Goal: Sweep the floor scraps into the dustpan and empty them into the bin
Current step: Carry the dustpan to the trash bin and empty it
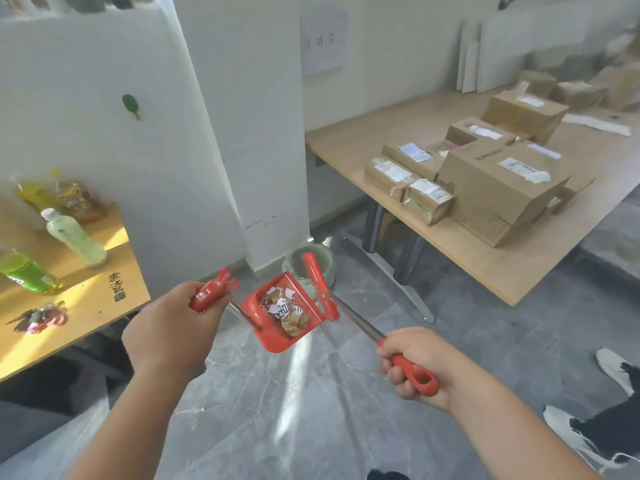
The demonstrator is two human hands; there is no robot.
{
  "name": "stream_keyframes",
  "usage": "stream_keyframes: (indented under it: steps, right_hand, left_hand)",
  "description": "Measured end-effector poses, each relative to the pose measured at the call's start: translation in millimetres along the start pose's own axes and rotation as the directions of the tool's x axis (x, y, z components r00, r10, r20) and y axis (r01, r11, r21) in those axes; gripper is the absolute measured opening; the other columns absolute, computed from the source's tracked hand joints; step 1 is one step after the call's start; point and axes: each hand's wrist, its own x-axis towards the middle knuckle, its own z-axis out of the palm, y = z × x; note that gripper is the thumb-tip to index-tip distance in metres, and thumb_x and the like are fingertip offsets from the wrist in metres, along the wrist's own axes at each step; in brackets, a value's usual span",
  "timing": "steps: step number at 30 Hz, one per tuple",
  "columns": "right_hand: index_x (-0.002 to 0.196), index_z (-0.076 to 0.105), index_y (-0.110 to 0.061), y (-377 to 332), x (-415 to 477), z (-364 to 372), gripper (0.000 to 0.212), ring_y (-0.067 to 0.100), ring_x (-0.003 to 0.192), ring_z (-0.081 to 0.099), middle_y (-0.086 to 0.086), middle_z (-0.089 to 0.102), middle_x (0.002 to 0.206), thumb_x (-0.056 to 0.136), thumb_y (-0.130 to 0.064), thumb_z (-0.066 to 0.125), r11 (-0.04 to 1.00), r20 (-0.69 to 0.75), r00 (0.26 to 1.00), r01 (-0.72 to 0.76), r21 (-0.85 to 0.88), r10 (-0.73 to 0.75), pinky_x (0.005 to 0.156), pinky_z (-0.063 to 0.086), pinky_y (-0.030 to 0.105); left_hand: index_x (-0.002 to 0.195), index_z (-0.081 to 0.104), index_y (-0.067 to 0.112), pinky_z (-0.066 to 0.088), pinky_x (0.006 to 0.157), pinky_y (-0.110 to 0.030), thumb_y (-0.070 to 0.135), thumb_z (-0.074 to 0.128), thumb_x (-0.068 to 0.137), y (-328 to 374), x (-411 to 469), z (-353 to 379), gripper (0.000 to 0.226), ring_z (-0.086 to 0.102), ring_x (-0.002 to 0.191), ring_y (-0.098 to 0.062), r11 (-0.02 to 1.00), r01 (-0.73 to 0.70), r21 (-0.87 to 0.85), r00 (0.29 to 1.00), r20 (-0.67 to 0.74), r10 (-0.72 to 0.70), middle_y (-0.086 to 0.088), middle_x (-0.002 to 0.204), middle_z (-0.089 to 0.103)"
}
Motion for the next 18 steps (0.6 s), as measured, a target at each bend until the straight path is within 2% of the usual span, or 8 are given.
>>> stream_keyframes:
  steps: [4,18]
  right_hand:
    - [0.078,0.050,-0.009,-32,17,-9,0.016,0.012,0.040,0.047,0.010,0.053,0.061,0.089,0.002,0.052,1.000,0.016,1.000,0.008,0.010,-0.008,0.037,0.029,0.016]
    - [0.082,0.052,-0.008,-132,98,-66,0.013,0.012,0.040,0.047,0.011,0.052,0.064,0.090,0.003,0.052,1.000,0.078,0.997,-0.008,-0.014,0.009,0.036,0.030,0.015]
  left_hand:
    - [0.089,0.074,0.034,0.031,0.058,-0.030,0.058,0.067,0.084,15,38,11,0.026,0.047,0.065,-0.024,1.000,-0.011,0.008,0.999,-0.037,0.011,0.013,0.059,0.049]
    - [0.078,0.069,0.027,0.033,0.054,-0.026,0.059,0.064,0.087,94,131,86,0.033,0.050,0.058,-0.023,0.991,-0.100,0.093,0.988,-0.110,0.110,0.006,0.061,0.061]
